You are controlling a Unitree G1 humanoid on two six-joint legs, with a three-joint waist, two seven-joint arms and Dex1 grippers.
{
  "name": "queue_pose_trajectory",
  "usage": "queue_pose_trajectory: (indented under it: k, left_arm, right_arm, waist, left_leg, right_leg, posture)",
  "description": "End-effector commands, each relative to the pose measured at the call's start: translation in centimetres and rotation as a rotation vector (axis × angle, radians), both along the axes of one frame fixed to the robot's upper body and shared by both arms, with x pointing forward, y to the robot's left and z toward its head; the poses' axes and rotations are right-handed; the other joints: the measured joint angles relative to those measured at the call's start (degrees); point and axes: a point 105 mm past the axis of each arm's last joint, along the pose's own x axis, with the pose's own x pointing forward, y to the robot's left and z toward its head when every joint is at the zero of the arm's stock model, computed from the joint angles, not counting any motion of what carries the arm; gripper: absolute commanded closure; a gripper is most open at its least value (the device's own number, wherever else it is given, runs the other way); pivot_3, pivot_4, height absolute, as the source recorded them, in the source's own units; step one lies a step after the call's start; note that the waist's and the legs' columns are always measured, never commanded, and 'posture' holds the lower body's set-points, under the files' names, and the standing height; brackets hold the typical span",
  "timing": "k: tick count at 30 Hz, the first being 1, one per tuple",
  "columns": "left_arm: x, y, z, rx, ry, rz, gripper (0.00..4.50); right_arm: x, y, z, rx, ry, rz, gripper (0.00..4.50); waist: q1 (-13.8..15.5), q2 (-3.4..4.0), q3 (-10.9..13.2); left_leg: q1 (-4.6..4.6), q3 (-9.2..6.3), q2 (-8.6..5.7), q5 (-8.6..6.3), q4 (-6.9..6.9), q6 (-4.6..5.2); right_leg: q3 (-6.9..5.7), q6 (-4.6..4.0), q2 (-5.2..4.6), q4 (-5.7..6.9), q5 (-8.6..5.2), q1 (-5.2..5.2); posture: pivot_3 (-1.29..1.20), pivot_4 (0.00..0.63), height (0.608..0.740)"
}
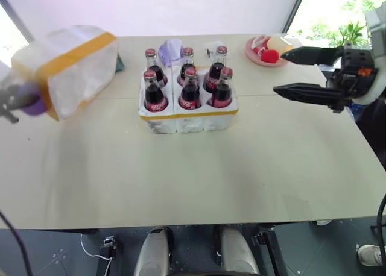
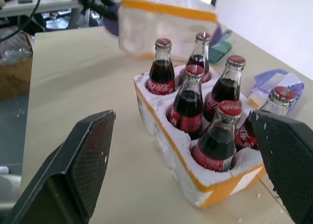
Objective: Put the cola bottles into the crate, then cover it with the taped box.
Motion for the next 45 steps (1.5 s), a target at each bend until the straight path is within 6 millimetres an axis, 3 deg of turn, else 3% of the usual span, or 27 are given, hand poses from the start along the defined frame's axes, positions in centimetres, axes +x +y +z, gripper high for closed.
queue_pose_trajectory:
  k: [1,7,22,28,36,41,45]
  left_arm:
    - [-1.5,1.9,0.1,-0.015,0.022,0.079,2.9]
    - [-1.5,3.6,-2.6,-0.057,0.073,0.179,2.9]
    - [1.7,3.5,-3.3,-0.105,0.058,0.211,2.9]
    - [2.3,3.6,-2.3,-0.097,0.018,0.231,0.07]
    - [2.2,3.8,0.2,-0.111,-0.061,0.221,0.07]
    - [1.7,3.9,0.2,-0.128,-0.043,0.221,0.07]
    - [2.2,2.9,0.0,-0.162,-0.015,0.18,0.07]
  right_arm:
    - [-0.2,0.3,0.9,0.017,-0.045,0.009,0.0]
    - [-0.2,0.5,0.6,0.029,-0.042,0.011,0.0]
    - [-0.1,0.7,0.4,0.062,-0.038,0.003,0.0]
    - [-0.2,0.9,0.3,0.072,-0.037,0.001,0.0]
    - [-0.2,1.0,0.2,0.08,-0.035,0.002,0.0]
    - [0.1,1.1,0.3,0.093,-0.037,0.005,0.0]
    - [0.3,1.2,0.3,0.097,-0.036,0.01,0.0]
  waist:
    - [0.3,0.0,0.0]
    - [0.5,-0.02,0.0]
    - [1.7,-0.03,0.0]
    - [1.5,-0.17,0.0]
    - [1.2,-0.21,0.0]
    - [1.2,-0.21,0.0]
    - [1.5,-0.23,0.0]
  left_leg:
    - [0.0,0.0,-0.01,0.0,0.0,0.0]
    - [0.0,0.0,-0.02,0.0,0.03,0.0]
    - [0.05,0.0,-0.04,0.01,0.13,-0.01]
    - [0.03,-0.01,-0.04,0.01,0.15,-0.01]
    - [0.03,-0.01,-0.04,0.01,0.13,-0.01]
    - [0.03,-0.01,-0.04,0.01,0.13,-0.01]
    - [0.03,-0.01,-0.04,0.01,0.14,-0.01]
  right_leg:
    - [0.0,0.0,-0.01,0.0,0.0,0.01]
    - [-0.01,0.0,-0.01,0.0,0.0,0.03]
    - [-0.01,0.01,-0.01,0.18,0.0,0.06]
    - [-0.02,0.01,-0.02,0.21,0.0,0.06]
    - [-0.02,0.01,-0.02,0.39,0.0,0.02]
    - [-0.02,0.01,-0.01,0.39,0.0,0.02]
    - [-0.01,0.01,-0.02,0.39,0.0,0.02]
  posture:
    - [0.0,0.15,0.736]
    - [0.0,0.15,0.736]
    - [0.0,0.15,0.736]
    - [0.0,0.15,0.736]
    - [0.0,0.15,0.736]
    - [0.0,0.15,0.736]
    - [0.0,0.15,0.736]
